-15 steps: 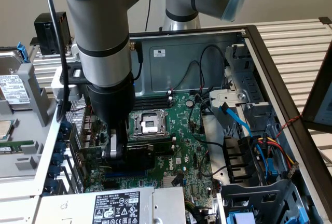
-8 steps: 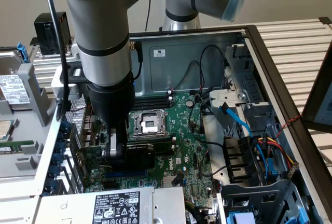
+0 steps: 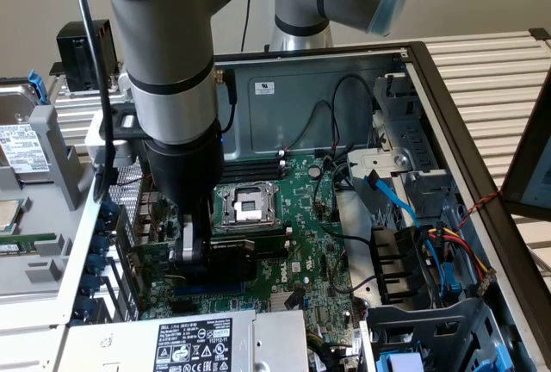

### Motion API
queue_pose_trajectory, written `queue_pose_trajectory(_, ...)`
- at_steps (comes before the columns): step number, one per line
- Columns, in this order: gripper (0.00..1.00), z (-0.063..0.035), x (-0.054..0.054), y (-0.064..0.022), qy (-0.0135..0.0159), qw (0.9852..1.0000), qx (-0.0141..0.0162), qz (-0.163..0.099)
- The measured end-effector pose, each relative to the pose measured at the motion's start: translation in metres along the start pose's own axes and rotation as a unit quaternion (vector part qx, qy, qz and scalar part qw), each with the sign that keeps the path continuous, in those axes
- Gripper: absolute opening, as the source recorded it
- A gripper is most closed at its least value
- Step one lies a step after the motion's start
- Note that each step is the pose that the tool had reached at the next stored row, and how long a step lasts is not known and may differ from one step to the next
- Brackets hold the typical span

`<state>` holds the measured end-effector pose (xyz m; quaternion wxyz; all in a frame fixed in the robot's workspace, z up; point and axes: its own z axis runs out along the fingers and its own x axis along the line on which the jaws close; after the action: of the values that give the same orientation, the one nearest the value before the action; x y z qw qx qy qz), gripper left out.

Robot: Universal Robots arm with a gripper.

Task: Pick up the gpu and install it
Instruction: 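Insert the gpu into the slot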

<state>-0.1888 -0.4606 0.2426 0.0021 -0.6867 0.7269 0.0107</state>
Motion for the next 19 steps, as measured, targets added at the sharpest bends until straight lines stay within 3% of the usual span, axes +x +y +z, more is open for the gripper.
queue_pose_trajectory(19,0.28,0.0000,0.0002,-0.0016,0.0035,1.0000,0.0001,0.000)
